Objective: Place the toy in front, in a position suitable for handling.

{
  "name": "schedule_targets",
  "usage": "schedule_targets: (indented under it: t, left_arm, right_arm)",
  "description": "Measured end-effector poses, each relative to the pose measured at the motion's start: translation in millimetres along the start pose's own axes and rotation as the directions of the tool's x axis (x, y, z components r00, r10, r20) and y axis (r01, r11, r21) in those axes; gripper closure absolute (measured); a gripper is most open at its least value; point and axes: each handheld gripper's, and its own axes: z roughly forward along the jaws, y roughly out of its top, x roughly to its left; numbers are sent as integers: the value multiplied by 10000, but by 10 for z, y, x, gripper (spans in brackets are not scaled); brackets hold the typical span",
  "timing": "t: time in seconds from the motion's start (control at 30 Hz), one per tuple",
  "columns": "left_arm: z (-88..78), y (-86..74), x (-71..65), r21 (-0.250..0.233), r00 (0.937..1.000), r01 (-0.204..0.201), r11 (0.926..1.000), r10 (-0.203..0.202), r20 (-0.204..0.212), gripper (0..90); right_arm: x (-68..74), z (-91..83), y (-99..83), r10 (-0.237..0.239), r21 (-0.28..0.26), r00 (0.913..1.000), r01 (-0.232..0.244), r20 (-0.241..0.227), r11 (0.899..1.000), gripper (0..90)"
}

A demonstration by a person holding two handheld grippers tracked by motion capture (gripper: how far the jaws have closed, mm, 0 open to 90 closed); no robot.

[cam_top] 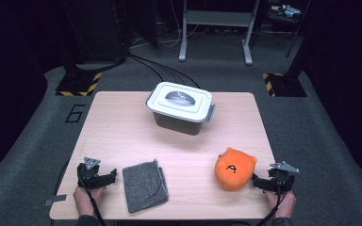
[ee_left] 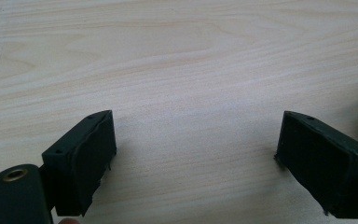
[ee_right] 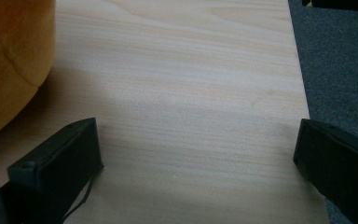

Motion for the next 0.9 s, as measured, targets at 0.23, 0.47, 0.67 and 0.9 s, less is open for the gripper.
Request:
schedule_targets:
  t: [0.23, 0.47, 0.67, 0.9]
  left_arm:
    - [0, 1, 1, 6, 10000, 5, 10000, -5, 5, 116]
    - [0, 1, 1, 8, 10000, 3, 10000, -3, 7, 116]
    - [0, 1, 1, 5, 10000, 10, 10000, -10, 9, 116]
    - [0, 0, 1, 8, 10000, 11, 10000, -11, 8, 117]
  right_arm:
    - [1, -14, 7, -1, 182, 10000, 2, -1, 9998, 0]
    - [-21, -198, 17, 406, 304, 9990, -400, -179, 9987, 0]
    - [-15, -464, 139, 526, 80, 9980, -523, -348, 9986, 5]
    - [130, -738, 408, 576, -446, 9958, -608, -711, 9972, 15]
